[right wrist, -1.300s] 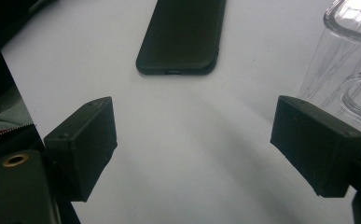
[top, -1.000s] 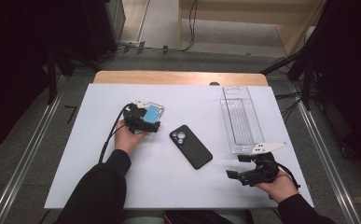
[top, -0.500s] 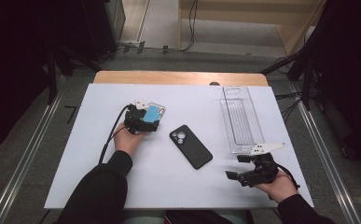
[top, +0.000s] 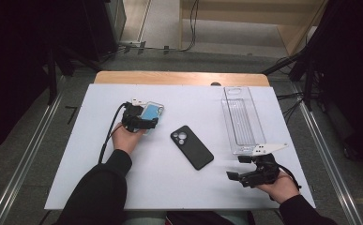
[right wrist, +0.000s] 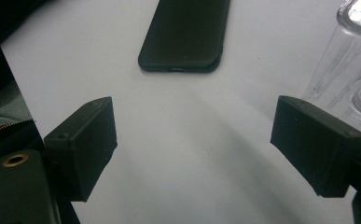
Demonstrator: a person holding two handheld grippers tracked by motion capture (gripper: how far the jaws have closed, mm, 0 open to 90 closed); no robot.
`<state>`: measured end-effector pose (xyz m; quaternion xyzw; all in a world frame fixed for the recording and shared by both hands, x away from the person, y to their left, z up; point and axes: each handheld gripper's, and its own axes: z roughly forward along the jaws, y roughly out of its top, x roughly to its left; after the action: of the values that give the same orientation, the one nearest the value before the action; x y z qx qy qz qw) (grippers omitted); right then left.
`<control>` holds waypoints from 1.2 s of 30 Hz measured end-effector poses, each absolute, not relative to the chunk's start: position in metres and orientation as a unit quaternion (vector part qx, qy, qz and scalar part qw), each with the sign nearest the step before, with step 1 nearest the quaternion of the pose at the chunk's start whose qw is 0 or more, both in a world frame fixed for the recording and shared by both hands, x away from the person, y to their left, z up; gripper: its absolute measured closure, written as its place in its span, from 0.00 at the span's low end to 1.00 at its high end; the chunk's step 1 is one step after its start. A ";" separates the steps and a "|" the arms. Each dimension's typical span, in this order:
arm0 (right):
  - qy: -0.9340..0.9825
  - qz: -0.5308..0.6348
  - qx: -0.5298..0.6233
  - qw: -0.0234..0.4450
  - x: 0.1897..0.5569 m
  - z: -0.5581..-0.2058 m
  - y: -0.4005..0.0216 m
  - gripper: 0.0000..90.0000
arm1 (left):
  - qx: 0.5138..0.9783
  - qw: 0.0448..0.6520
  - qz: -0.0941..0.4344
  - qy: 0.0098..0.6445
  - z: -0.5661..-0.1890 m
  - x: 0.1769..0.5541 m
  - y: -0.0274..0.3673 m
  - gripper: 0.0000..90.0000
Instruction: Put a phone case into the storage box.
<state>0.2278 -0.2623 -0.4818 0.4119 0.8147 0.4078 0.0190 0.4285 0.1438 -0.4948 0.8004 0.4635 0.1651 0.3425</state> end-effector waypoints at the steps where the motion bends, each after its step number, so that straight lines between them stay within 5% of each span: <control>1: 0.814 0.408 0.412 0.020 0.228 -0.482 -0.262 0.14 | 0.800 0.349 0.157 0.462 -0.489 0.428 0.144 0.19; 36: 0.810 0.414 0.414 0.020 0.229 -0.481 -0.264 0.14 | 0.852 0.347 0.043 0.391 -0.436 0.368 0.129 0.19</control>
<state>0.2290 -0.2640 -0.4805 0.4145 0.8104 0.4137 0.0200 0.3685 0.1285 -0.4362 0.8517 0.3906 0.0430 0.3466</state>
